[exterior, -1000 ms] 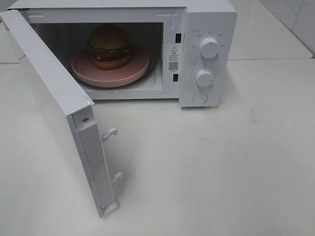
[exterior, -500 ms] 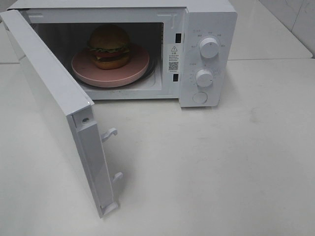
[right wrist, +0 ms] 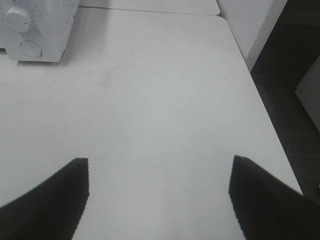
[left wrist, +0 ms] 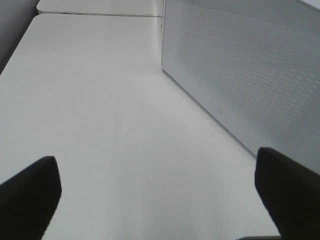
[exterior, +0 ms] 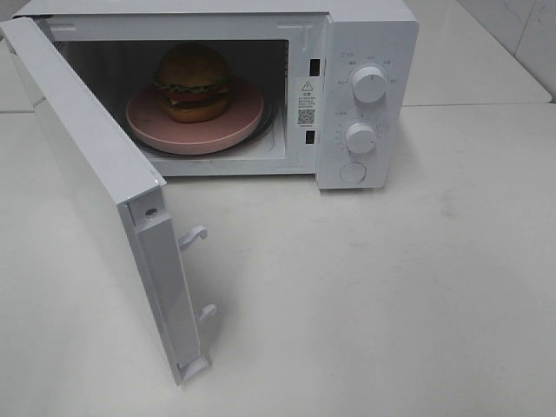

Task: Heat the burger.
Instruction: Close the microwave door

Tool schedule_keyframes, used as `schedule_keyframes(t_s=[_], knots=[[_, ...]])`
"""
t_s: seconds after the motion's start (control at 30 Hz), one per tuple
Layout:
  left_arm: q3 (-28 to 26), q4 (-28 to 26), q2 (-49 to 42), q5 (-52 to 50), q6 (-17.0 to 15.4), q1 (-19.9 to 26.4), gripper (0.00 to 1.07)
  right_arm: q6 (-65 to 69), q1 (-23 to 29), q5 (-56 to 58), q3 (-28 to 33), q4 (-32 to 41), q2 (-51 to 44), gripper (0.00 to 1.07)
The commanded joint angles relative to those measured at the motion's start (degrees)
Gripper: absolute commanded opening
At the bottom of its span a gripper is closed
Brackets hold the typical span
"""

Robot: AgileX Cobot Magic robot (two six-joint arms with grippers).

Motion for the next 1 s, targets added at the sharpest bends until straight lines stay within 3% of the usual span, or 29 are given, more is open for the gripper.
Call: schedule_keyframes(t_s=[0.03, 0.13, 0.2, 0.6, 0.67, 0.73, 0.77, 0.83, 0.87, 0.93, 1.0], knots=[[0.11, -1.26, -0.29, -0.8, -0.06, 0.11, 0.98, 0.06, -0.4, -0.46, 0.0, -0.46, -1.55, 0.76], [0.11, -1.83, -0.29, -0.92, -0.23, 0.11, 0.98, 0.06, -0.4, -0.46, 0.0, -0.46, -1.55, 0.76], [0.11, -1.26, -0.29, -1.09, -2.06, 0.11, 0.98, 0.06, -0.4, -0.46, 0.0, -0.46, -1.55, 0.76], [-1.32, -2.23, 2.58, -5.73, -1.55, 0.11, 0.94, 0.06, -0.4, -0.46, 0.0, -0.46, -1.55, 0.76], [-1.32, -2.23, 3.55, -6.47, -1.55, 0.11, 0.89, 0.06, -0.4, -0.46, 0.0, -0.46, -1.55, 0.76], [-1.09, -2.29, 7.56, -9.57, -1.55, 0.11, 0.72, 0.11, -0.4, -0.46, 0.0, -0.46, -1.55, 0.76], [-1.09, -2.29, 7.56, -9.57, -1.55, 0.11, 0.72, 0.11, -0.4, -0.46, 0.0, -0.46, -1.55, 0.76], [-0.92, -2.23, 9.8, -11.86, -1.55, 0.11, 0.56, 0.11, -0.4, -0.46, 0.0, -0.46, -1.55, 0.76], [-0.92, -2.23, 9.8, -11.86, -1.55, 0.11, 0.56, 0.11, -0.4, -0.46, 0.0, -0.46, -1.55, 0.76], [-0.92, -1.95, 11.92, -14.27, -1.55, 0.11, 0.4, 0.11, -0.4, -0.46, 0.0, -0.46, -1.55, 0.76], [-0.8, -1.38, 13.01, -16.27, -1.55, 0.11, 0.36, 0.11, -0.4, -0.46, 0.0, -0.46, -1.55, 0.76]])
